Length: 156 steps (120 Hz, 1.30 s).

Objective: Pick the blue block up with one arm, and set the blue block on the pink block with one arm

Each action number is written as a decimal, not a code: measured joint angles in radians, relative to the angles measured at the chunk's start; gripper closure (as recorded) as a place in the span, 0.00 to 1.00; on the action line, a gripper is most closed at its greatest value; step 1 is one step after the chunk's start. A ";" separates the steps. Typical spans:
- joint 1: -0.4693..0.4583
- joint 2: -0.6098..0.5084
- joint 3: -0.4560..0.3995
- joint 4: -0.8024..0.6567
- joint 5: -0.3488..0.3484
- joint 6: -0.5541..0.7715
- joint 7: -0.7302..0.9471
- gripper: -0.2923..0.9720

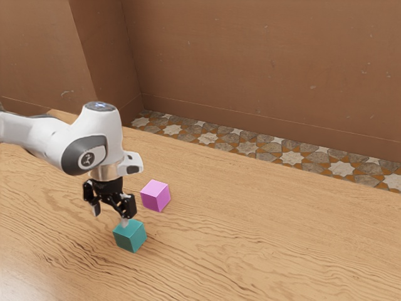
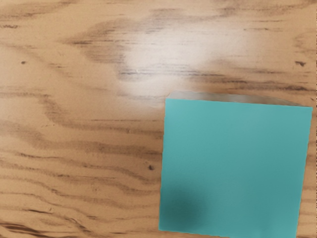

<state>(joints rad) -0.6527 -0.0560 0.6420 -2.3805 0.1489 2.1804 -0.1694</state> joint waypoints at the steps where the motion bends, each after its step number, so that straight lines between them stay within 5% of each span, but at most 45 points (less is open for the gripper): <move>1: 0.000 0.002 0.000 0.001 -0.001 0.002 0.000 0.23; 59: -0.022 0.171 -0.008 0.042 -0.115 0.080 0.051 0.25; 82: -0.026 0.220 -0.014 0.052 -0.174 0.098 0.064 0.33; 112: -0.026 0.264 -0.015 0.052 -0.187 0.112 0.073 0.45; 156: -0.036 0.287 -0.034 0.155 -0.188 0.113 0.104 0.47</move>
<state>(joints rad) -0.6883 0.2308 0.6077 -2.2256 -0.0392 2.2938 -0.0657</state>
